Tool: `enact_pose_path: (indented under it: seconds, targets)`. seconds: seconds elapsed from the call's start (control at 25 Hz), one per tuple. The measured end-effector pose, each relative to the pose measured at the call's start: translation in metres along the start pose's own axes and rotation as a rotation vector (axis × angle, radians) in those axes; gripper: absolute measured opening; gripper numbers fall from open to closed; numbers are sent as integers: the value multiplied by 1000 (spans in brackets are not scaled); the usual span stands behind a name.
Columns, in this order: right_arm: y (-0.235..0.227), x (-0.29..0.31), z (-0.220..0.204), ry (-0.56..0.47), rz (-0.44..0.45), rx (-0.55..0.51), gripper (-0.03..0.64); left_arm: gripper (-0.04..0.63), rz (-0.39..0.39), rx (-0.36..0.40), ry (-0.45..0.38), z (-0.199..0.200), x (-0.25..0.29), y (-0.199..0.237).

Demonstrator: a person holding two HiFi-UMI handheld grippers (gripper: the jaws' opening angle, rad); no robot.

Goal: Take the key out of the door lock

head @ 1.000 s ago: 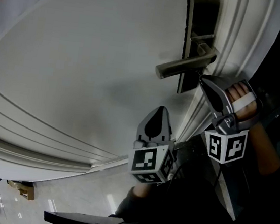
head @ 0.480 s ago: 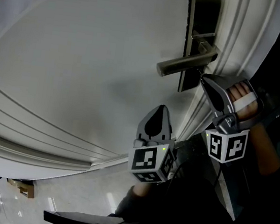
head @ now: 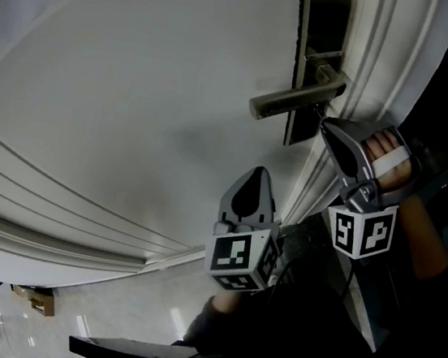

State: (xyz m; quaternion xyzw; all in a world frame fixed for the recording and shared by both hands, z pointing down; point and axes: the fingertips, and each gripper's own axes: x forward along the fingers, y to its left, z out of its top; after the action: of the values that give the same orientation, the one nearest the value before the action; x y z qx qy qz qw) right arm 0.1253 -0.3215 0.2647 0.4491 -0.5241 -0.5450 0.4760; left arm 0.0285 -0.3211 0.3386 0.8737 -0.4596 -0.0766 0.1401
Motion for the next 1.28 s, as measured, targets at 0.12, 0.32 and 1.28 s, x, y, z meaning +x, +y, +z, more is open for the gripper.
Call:
enact_pose_path:
  seconds: [0.12,0.32,1.28]
  targets:
    - [0,0,0,-1,0,1,12,0,3,-3,6,0,-1,-1]
    - [-1,-1,-1,-1,-1,1,12,0,9,2,-1,2,-1,0]
    - [-2,-4,2,3,2,9,12,0,12,21,-37,18,-5,3]
